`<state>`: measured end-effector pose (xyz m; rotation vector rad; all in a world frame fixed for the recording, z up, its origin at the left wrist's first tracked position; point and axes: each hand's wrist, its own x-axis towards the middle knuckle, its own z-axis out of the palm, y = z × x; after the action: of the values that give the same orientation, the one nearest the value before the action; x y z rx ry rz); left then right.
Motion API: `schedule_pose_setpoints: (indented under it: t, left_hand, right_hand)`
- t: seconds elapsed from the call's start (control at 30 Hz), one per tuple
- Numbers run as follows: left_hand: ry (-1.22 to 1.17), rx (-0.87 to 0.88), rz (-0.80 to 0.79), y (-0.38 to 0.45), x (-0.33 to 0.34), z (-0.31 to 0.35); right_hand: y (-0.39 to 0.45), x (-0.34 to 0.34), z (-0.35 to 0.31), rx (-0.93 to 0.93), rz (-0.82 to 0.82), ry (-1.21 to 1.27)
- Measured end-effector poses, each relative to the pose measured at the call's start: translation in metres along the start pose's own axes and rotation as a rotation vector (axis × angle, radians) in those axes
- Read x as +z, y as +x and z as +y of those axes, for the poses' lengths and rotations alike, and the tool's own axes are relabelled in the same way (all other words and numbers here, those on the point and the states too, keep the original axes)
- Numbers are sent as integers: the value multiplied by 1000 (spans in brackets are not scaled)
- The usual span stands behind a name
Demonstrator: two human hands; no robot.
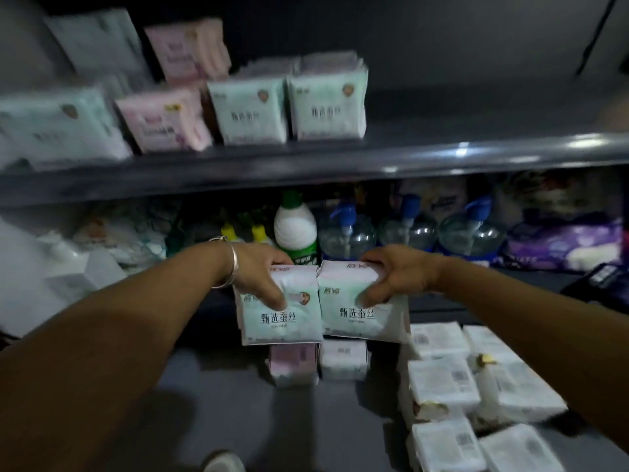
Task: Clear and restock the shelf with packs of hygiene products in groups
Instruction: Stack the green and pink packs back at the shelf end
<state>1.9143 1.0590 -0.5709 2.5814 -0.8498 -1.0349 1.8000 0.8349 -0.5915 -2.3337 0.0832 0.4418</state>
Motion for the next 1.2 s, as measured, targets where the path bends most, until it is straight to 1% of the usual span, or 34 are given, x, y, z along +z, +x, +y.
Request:
schedule_pose_setpoints:
  t: [0.1, 0.2, 0.37, 0.53, 0.63, 0.73, 0.87, 1.03, 1.2]
  left_hand:
    - [53, 46, 64, -25, -43, 25]
    - [85, 98, 127, -45, -78, 47]
    - [112, 178, 202, -66, -129, 74]
    - [125, 224, 269, -80, -175, 89]
    - [109, 246, 314, -83, -198, 87]
    - [117, 263, 381, -83, -224, 88]
    - [107, 292, 444, -77, -255, 88]
    - [99, 315, 484, -61, -281, 85]
    - [193, 310, 578, -43, -311, 86]
  right_hand:
    - [-16, -37, -30, -49, 93, -21]
    - [-34, -69, -55, -90, 146, -6]
    - [-49, -112, -83, -158, 297, -19]
    - [-51, -147, -107, -228, 410, -55]
    - [-46, -164, -120, -262, 462, -34]
    - [-35, -186, -134, -286, 542, -69]
    - [-18, -209, -147, -326, 596, -4]
    - [6, -232, -147, -313, 646, -3]
    - [38, -253, -150, -293, 720, -19]
